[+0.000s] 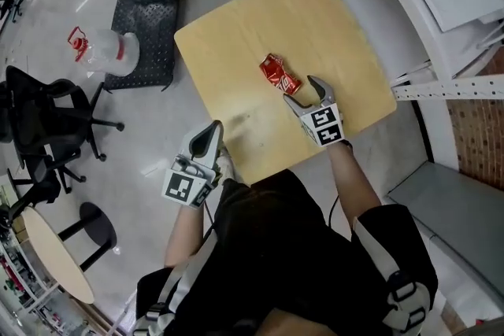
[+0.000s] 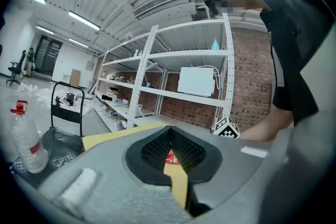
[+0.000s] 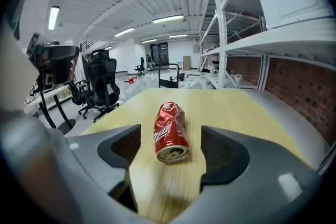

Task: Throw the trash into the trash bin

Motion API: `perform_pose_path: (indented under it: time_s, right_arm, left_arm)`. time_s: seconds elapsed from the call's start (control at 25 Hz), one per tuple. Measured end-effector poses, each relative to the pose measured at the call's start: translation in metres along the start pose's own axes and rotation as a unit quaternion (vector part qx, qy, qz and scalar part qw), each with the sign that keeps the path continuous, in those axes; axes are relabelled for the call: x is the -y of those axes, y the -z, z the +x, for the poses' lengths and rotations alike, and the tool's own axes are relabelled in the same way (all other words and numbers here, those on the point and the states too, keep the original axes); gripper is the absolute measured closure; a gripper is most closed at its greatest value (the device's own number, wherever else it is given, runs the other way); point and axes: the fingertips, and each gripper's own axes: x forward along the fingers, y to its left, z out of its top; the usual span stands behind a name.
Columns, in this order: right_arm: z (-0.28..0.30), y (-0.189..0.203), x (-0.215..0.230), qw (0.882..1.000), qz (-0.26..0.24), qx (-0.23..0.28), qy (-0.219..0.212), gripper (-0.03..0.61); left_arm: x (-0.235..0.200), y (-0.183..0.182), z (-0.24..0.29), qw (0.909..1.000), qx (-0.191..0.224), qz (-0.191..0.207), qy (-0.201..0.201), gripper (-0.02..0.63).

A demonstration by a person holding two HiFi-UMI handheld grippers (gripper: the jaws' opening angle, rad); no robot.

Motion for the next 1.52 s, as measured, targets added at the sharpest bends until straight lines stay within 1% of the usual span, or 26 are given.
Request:
perform_pose_path:
  time_s: [0.16, 0.32, 0.52, 0.64, 0.68, 0.72, 0.76, 0.88, 1.04, 1.24, 1.4, 1.52]
  right_arm:
    - [0.022, 0.011, 0.003, 1.000, -0.010, -0.027, -0.014, 0.222]
    - [0.039, 0.020, 0.005, 0.999, -0.008, -0.046, -0.021, 0.215]
    - [0.051, 0.027, -0.002, 0.997, -0.011, -0.070, -0.037, 0.196]
    - [0.056, 0.034, -0.005, 0.995, -0.022, -0.090, -0.039, 0.196]
    - [0.058, 0.036, -0.004, 0.994, -0.028, -0.096, -0.036, 0.214]
    - [0.059, 0.038, -0.004, 0.994, -0.035, -0.098, -0.033, 0.255]
    - [0.059, 0.037, -0.004, 0.994, -0.039, -0.097, -0.031, 0.267]
    - [0.051, 0.030, -0.007, 0.996, -0.037, -0.072, -0.034, 0.270]
    - [0.037, 0.015, -0.004, 0.998, -0.034, -0.039, -0.030, 0.270]
    - [0.004, -0.011, 0.003, 0.999, -0.039, -0.001, -0.016, 0.270]
    - [-0.023, -0.034, -0.006, 0.998, -0.048, 0.026, -0.008, 0.270]
    - [-0.033, -0.056, -0.023, 0.996, -0.070, 0.049, -0.008, 0.270]
  left_arm:
    - [-0.003, 0.001, -0.008, 0.9997, -0.005, 0.004, -0.024, 0.614]
    - [-0.003, 0.003, -0.015, 0.9991, -0.008, 0.004, -0.042, 0.614]
    - [0.002, -0.005, -0.019, 0.9985, -0.002, -0.003, -0.055, 0.614]
    - [0.003, 0.003, -0.023, 0.9981, -0.009, -0.002, -0.061, 0.614]
    - [0.003, 0.006, -0.024, 0.9980, -0.012, -0.001, -0.062, 0.614]
    - [0.004, 0.009, -0.024, 0.9979, -0.014, -0.001, -0.063, 0.614]
    - [0.006, 0.010, -0.024, 0.9979, -0.015, -0.002, -0.063, 0.614]
    - [0.009, 0.010, -0.022, 0.9981, -0.014, -0.007, -0.059, 0.614]
    - [0.011, 0.002, -0.012, 0.9983, -0.004, -0.016, -0.057, 0.614]
    - [0.016, -0.017, -0.001, 0.9988, 0.032, -0.004, -0.036, 0.614]
    - [0.011, -0.020, -0.021, 0.9980, 0.046, 0.008, -0.044, 0.614]
    - [0.003, -0.028, -0.047, 0.9960, 0.066, 0.014, -0.058, 0.614]
